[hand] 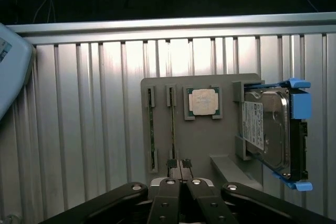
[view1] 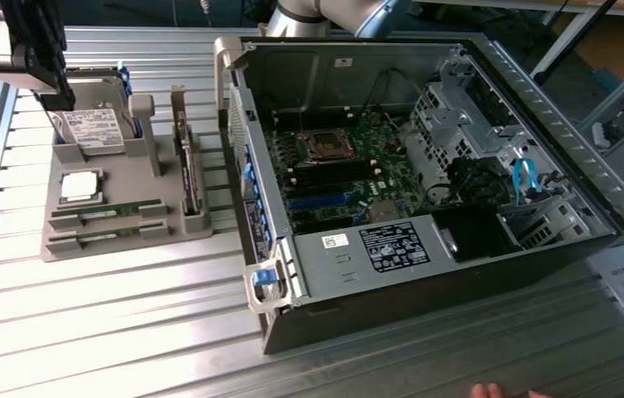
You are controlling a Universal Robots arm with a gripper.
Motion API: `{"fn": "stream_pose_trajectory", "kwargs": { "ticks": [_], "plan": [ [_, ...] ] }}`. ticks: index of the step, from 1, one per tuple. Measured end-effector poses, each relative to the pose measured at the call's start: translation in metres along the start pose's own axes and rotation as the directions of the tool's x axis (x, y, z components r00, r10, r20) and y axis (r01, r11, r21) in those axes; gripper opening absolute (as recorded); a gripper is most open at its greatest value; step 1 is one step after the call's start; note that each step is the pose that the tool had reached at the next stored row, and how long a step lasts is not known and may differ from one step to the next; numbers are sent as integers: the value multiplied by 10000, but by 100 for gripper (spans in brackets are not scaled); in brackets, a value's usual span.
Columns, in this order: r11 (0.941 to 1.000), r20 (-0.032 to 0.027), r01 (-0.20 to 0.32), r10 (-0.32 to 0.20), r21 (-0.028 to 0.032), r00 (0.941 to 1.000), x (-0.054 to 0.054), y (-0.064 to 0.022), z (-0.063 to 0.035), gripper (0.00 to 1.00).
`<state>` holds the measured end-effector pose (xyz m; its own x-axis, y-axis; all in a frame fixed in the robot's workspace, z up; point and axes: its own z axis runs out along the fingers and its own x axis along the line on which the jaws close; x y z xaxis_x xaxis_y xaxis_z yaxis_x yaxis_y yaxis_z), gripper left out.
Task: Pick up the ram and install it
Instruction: 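Pick up the ram and move it above insertion slot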
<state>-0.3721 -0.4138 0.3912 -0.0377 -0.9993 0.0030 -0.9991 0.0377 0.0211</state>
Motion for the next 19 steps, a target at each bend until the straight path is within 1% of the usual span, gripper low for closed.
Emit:
{"fn": "stream_pose_trajectory", "kwargs": {
  "ticks": [5, 8, 15, 16, 17, 18, 19],
  "plan": [
    [10000, 1, 0, 0, 2, 10000, 0, 0, 12, 10],
    [10000, 0, 0, 0, 1, 10000, 0, -1, 44, 10],
    [10000, 0, 0, 0, 1, 10000, 0, -1, 45, 10],
    [10000, 0, 0, 0, 1, 10000, 0, -1, 45, 11],
    [10000, 0, 0, 0, 1, 10000, 0, -1, 45, 16],
    [10000, 0, 0, 0, 1, 10000, 0, -1, 45, 24],
    [10000, 0, 0, 0, 1, 10000, 0, -1, 45, 24]
  ]
}}
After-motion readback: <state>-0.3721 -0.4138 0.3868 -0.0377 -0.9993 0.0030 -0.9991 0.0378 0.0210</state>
